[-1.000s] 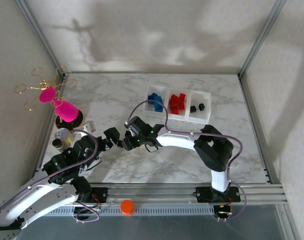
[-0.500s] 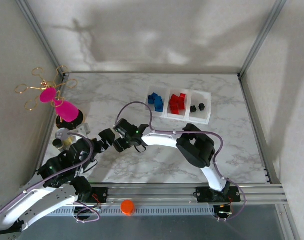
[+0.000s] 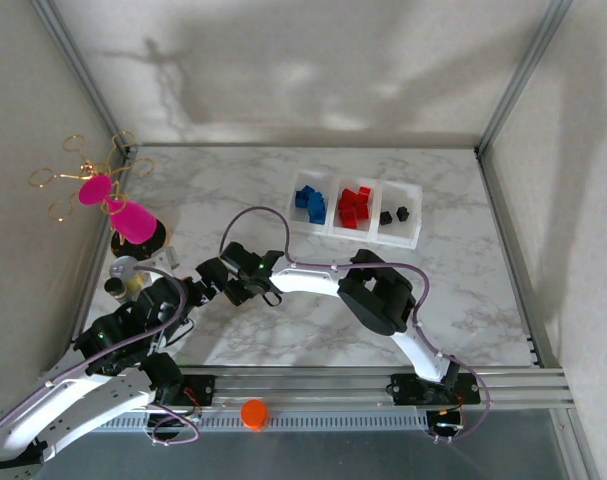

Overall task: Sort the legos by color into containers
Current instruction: Pick up the lego from the center of the table, then place the lego in the container.

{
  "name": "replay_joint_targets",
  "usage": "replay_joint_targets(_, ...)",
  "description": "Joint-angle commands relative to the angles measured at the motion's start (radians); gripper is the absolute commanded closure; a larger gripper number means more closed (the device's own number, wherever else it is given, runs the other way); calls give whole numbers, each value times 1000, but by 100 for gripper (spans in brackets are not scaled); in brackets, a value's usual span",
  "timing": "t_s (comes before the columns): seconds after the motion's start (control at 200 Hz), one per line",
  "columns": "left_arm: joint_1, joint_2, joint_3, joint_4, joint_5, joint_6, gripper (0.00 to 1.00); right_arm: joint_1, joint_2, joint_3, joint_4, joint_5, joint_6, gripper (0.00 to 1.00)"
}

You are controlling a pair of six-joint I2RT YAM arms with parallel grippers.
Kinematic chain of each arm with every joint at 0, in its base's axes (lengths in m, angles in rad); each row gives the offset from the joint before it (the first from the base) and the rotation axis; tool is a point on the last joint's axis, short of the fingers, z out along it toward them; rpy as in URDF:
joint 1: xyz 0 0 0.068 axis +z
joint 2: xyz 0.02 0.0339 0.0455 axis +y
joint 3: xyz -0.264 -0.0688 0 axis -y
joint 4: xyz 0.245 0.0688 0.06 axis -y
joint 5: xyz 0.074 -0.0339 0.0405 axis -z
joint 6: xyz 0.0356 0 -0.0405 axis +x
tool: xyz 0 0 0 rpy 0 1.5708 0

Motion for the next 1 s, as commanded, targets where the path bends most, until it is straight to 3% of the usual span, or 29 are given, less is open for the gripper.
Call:
replay_joint_targets(0.0, 8, -14, -3, -34, -36, -28, 1, 16, 27, 26, -39, 18, -9, 46)
replay_joint_targets(0.285, 8, -16, 4, -33, -35, -21, 0, 16, -22, -5, -27, -7, -5, 68)
replay_joint_targets(0.601, 8, -8, 14, 1, -28, -4, 0, -27, -238, -192, 52, -64, 65, 71)
replay_joint_targets(0.826, 8, 68, 25, 81, 18, 41, 0, -134, -471, -396, 101, -57, 125, 74)
replay_joint_targets(0.996, 8, 156, 31, 176, 56, 80, 0, -292, -628, -514, 96, -46, 152, 75)
